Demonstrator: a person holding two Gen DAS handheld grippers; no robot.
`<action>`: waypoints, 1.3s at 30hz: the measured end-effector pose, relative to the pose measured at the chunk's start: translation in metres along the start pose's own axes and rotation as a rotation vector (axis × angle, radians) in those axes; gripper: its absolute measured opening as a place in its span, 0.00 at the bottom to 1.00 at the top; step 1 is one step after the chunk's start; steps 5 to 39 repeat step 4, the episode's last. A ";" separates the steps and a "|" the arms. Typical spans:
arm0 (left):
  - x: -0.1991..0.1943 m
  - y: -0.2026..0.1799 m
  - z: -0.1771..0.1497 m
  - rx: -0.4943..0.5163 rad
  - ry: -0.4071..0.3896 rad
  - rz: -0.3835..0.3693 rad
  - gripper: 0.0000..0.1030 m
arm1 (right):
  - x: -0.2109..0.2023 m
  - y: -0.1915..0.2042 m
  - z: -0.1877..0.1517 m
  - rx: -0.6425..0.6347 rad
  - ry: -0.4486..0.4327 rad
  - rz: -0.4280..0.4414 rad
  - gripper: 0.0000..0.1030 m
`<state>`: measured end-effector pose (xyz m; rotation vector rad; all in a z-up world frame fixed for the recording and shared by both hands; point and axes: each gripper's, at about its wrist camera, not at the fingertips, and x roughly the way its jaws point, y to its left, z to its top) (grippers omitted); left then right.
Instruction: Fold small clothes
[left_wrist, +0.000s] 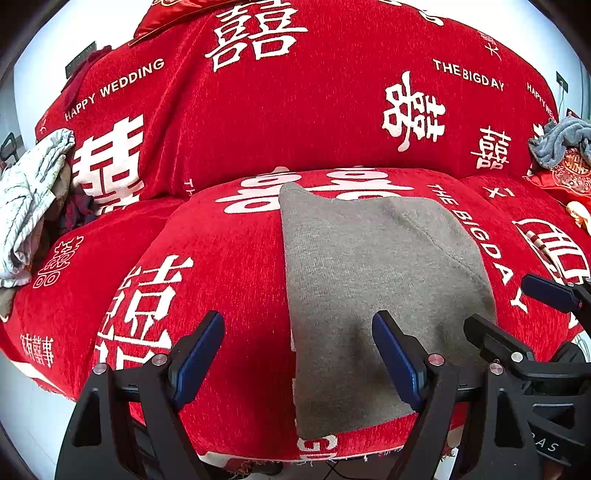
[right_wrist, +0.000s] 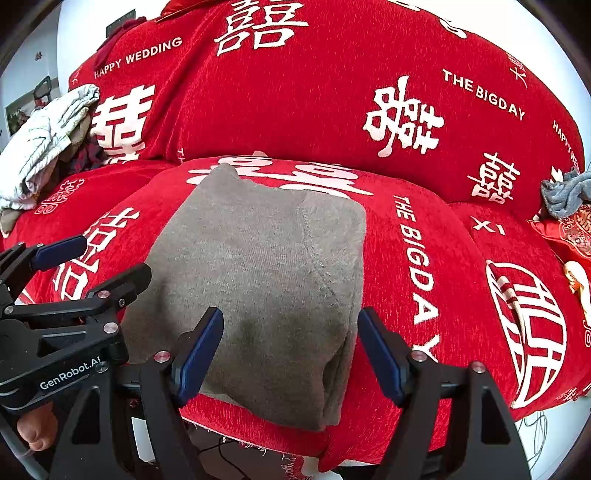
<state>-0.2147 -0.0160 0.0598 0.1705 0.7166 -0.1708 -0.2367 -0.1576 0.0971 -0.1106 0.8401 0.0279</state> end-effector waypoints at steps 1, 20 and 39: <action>0.000 0.000 0.000 -0.001 0.001 0.000 0.81 | 0.000 0.000 0.000 0.000 0.001 -0.001 0.76; 0.001 0.001 -0.001 -0.003 0.001 0.001 0.81 | 0.000 0.000 0.000 0.000 0.001 -0.001 0.76; 0.001 0.001 -0.001 -0.003 0.001 0.001 0.81 | 0.000 0.000 0.000 0.000 0.001 -0.001 0.76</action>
